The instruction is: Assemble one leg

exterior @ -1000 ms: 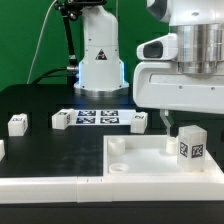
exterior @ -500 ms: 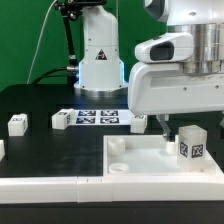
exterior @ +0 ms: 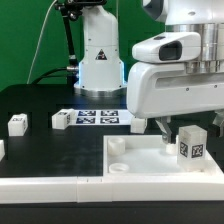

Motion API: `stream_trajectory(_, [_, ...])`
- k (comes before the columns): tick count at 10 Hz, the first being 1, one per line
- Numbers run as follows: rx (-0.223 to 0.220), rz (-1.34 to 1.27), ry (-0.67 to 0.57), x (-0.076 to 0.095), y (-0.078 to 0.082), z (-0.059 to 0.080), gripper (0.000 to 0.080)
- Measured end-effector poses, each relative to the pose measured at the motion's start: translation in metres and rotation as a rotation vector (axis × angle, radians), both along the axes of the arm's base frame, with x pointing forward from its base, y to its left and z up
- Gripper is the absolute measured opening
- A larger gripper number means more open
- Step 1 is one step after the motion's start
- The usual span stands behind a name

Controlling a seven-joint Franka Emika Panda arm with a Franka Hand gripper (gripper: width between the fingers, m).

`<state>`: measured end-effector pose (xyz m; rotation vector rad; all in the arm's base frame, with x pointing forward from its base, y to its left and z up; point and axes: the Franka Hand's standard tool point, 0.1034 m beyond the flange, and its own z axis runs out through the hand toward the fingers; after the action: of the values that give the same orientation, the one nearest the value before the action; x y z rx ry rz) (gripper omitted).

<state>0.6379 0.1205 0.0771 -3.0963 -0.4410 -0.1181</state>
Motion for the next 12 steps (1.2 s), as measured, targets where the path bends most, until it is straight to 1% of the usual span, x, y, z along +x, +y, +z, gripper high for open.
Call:
stream_trajectory(2, [0.001, -0.009, 0.000, 0.0000, -0.0001, 0.0000, 0.0329])
stream_trajectory(3, [0.004, -0.045, 0.001, 0.0000, -0.0001, 0.0000, 0.0291])
stream_trajectory(5, [0.008, -0.107, 0.003, 0.0000, -0.0002, -0.0001, 0.0291])
stream_trajectory(8, [0.037, -0.495, 0.013, -0.0005, 0.0004, -0.0002, 0.0291])
stream_trajectory(12, [0.078, -0.943, 0.020, -0.0006, -0.0015, -0.0008, 0.0292])
